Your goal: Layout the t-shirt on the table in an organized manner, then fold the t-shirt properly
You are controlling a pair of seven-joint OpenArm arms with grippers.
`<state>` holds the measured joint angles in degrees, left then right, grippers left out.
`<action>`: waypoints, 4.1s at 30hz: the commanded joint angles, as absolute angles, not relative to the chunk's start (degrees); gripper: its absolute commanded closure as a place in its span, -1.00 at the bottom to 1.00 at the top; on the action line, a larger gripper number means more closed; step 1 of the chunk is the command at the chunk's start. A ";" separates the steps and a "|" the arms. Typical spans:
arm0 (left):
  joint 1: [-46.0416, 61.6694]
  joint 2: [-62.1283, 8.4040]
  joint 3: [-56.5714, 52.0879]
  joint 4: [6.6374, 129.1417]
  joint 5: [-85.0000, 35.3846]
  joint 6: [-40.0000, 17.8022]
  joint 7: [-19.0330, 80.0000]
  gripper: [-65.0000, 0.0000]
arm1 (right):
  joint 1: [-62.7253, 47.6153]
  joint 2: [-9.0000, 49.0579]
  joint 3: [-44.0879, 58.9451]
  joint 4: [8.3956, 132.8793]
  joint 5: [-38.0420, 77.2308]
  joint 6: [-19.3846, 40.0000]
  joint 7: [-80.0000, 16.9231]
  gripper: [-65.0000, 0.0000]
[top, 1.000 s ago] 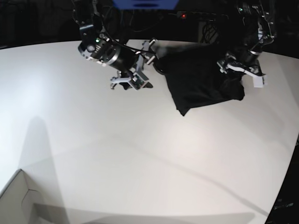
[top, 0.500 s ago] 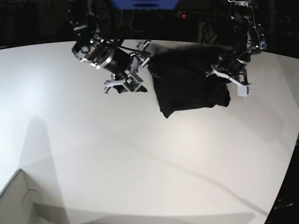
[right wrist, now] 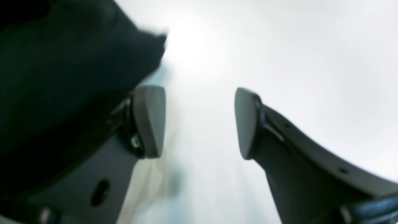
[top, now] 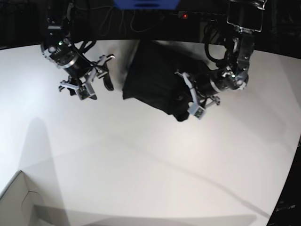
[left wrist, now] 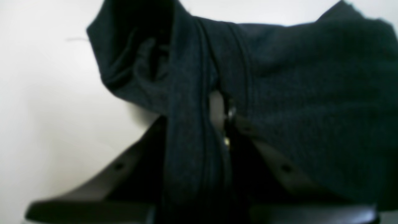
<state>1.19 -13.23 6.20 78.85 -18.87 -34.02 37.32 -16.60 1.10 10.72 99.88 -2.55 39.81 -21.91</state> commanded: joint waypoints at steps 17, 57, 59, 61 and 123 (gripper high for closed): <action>-18.42 -6.81 31.52 78.29 7.78 -35.74 41.27 0.98 | -19.03 1.10 18.95 101.05 -1.27 40.00 -20.35 -0.09; -28.18 -6.99 47.69 76.79 24.04 -35.65 27.38 -0.01 | -19.12 0.04 20.53 101.05 -1.36 40.00 -20.18 -0.09; -28.18 -7.08 47.69 77.85 24.04 -35.65 27.38 0.00 | -19.12 0.04 20.53 101.05 -1.36 40.00 -20.18 -0.09; -28.18 -7.16 47.69 78.81 24.13 -35.65 27.38 0.00 | -19.12 0.04 20.53 101.05 -1.36 40.00 -20.18 -0.09; 21.32 6.90 -28.35 112.75 23.52 -35.82 38.46 1.00 | -30.73 -8.22 24.84 107.30 -1.27 40.00 -20.26 1.00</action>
